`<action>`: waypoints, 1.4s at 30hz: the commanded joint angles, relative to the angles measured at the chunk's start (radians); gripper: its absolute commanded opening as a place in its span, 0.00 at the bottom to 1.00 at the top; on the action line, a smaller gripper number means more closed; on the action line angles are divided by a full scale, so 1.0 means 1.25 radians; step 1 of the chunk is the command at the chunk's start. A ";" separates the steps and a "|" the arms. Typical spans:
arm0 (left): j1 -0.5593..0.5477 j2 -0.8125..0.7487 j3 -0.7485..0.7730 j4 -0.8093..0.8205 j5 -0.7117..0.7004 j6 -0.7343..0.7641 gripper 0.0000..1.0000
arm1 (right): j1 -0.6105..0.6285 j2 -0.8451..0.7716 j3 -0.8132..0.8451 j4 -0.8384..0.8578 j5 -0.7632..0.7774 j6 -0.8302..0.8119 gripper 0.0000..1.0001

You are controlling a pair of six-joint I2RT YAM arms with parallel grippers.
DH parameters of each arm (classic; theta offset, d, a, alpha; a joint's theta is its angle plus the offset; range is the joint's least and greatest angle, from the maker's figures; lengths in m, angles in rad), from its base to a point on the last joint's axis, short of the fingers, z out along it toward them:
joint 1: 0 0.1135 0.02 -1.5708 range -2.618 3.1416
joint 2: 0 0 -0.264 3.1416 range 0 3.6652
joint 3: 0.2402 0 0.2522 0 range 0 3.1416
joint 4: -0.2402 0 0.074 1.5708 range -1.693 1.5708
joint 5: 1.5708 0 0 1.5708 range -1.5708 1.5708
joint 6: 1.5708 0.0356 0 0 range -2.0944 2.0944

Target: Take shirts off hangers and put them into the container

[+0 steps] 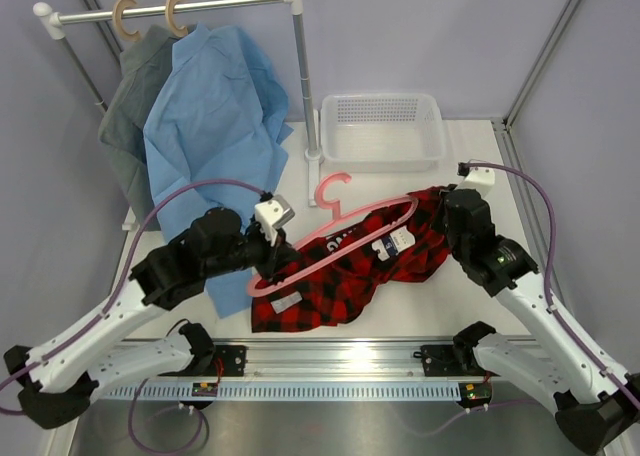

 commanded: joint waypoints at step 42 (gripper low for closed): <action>0.376 0.537 0.799 -0.002 -0.392 0.062 0.00 | -0.040 -0.158 -0.205 0.027 -0.327 0.090 0.73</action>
